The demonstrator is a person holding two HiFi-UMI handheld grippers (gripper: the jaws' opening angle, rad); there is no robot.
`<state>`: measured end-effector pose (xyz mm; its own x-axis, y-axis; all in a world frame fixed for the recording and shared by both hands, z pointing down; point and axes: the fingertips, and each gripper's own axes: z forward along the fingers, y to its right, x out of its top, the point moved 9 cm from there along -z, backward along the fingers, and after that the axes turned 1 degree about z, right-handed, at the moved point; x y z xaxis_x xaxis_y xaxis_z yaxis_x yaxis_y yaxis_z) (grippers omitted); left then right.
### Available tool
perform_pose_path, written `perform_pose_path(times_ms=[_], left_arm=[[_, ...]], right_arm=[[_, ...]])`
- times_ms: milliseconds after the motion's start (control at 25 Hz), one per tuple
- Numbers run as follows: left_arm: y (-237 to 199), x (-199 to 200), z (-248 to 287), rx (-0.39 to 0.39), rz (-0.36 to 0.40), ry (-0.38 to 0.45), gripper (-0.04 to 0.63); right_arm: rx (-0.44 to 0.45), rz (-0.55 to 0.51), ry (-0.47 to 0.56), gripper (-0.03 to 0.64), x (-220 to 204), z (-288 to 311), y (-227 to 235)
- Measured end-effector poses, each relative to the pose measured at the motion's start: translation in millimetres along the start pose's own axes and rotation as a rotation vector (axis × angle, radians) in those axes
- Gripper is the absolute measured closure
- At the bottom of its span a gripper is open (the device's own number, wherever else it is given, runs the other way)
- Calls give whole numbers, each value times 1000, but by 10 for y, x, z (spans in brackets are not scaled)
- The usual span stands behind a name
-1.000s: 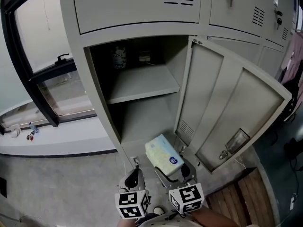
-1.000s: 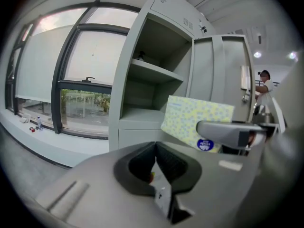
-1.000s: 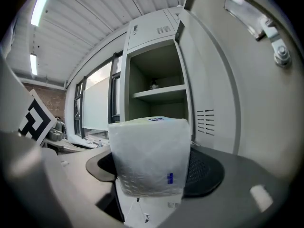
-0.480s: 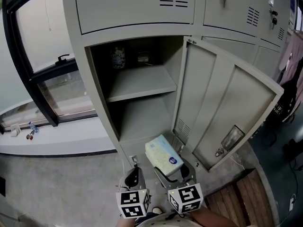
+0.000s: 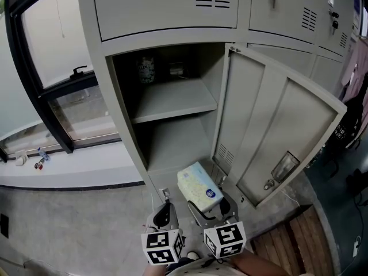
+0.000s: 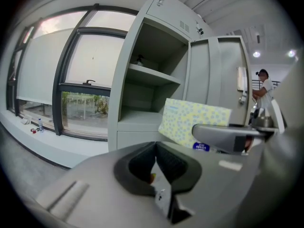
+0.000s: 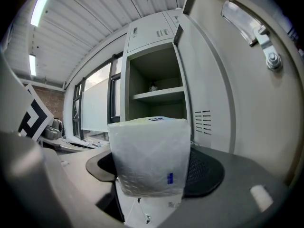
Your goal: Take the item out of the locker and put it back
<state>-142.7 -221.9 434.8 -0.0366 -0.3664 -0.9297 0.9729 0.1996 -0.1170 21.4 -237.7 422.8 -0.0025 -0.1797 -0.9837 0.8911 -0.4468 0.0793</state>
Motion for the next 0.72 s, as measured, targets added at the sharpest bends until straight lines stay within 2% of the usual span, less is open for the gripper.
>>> perform_pose_path(times_ms=[280,720], left_arm=[[-52,0,25,10,-3,-5,588],[-274,12,169,47,-24,-26,588]], right_arm=[[-45,14,12,242,64,275,2],[-171,1,34,241,250,1139,97]])
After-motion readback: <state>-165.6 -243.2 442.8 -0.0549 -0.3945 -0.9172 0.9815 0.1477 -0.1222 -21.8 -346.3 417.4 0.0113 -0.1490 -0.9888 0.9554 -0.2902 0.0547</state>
